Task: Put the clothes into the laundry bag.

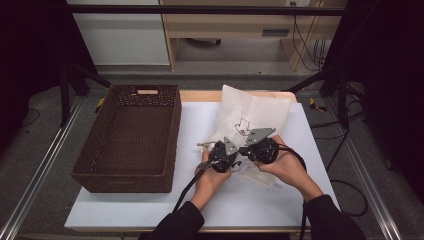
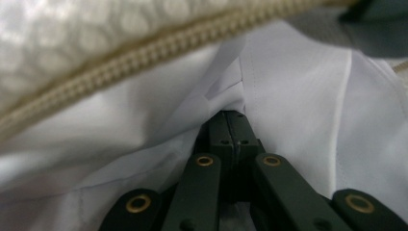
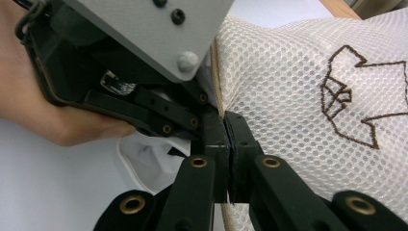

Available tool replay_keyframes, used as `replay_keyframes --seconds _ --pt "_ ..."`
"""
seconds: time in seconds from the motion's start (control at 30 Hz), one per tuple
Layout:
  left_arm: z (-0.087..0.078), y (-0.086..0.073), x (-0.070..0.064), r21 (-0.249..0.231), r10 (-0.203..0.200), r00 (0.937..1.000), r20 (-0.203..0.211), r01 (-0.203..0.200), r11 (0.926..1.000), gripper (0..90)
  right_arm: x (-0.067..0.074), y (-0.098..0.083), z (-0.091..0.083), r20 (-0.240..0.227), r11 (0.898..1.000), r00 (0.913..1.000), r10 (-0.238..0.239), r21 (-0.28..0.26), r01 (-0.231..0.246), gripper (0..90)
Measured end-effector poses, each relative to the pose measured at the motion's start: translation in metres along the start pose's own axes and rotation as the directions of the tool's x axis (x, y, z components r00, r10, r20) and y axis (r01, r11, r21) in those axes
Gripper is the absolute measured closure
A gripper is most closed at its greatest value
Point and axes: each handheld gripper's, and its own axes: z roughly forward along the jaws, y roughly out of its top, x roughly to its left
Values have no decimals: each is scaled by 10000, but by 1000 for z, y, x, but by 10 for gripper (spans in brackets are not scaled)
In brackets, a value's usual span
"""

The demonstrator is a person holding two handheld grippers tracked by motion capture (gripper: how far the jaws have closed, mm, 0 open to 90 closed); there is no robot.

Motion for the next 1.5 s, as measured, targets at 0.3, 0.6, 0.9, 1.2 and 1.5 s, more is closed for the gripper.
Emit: replay_keyframes --seconds 0.3,0.6,0.9,1.2,1.5 --pt "3 0 2 -238 -176 9998 21 177 9996 900 -1 -2 -2 29 9999 9999 100 23 -100 892" --pt "4 3 6 -488 -344 9994 79 348 9982 900 -1 -3 -2 12 10000 10000 -20 31 20 892" --pt "7 5 8 -679 -323 9994 -101 315 9972 900 -1 -6 -2 -15 10000 10000 74 59 -74 892" --pt "10 5 9 -719 -273 9994 -195 259 9971 900 -2 -8 -3 12 9999 9999 115 43 -115 892" --pt "-8 -2 7 -768 -100 9999 90 106 9970 900 -4 -9 -2 27 9998 9998 182 79 -183 892"
